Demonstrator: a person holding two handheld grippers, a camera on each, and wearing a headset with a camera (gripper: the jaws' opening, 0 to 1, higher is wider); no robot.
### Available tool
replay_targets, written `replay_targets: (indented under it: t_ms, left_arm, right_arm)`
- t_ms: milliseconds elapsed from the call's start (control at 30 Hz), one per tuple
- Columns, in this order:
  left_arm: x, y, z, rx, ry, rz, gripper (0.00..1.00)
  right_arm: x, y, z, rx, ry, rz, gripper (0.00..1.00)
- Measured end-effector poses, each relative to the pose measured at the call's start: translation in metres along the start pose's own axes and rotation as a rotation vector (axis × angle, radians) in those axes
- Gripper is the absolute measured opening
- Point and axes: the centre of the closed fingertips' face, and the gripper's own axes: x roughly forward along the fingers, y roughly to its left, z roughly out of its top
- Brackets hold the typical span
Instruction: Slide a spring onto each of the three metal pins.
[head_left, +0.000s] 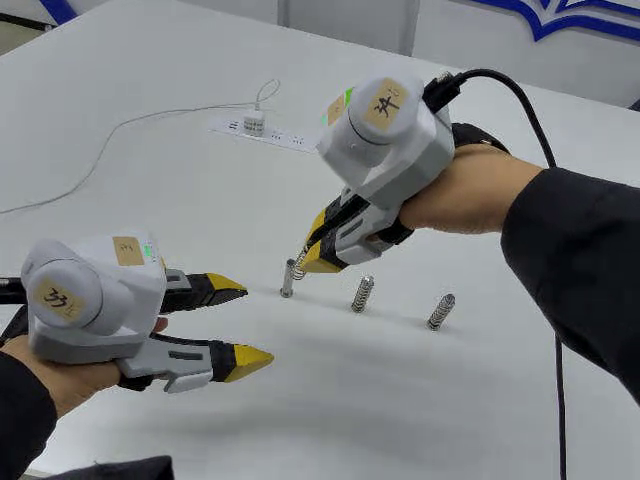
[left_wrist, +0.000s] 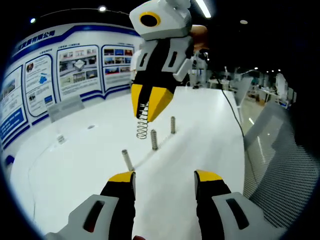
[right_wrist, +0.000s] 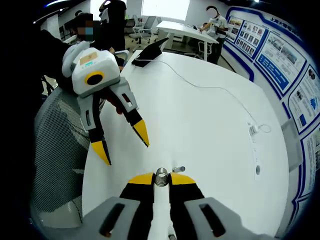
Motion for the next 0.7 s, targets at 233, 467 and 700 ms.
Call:
replay_targets:
  t_ms: [233, 467, 700]
  left_arm:
    - [0.002, -0.002, -0.001, -0.007, 0.003, -0.002, 0.51]
    - [0.001, 0.000, -0.002, -0.021, 0.000, 0.007, 0.53]
    - [0.001, -0.001, -0.004, -0.027, 0.004, 0.004, 0.53]
  right_arm:
    - [0.008, -0.021, 0.003, 0.008, 0.032, -0.014, 0.12]
    - [0.025, -0.025, -0.001, 0.008, 0.069, 0.001, 0.12]
    - [0.034, -0.030, -0.013, 0.026, 0.105, 0.009, 0.12]
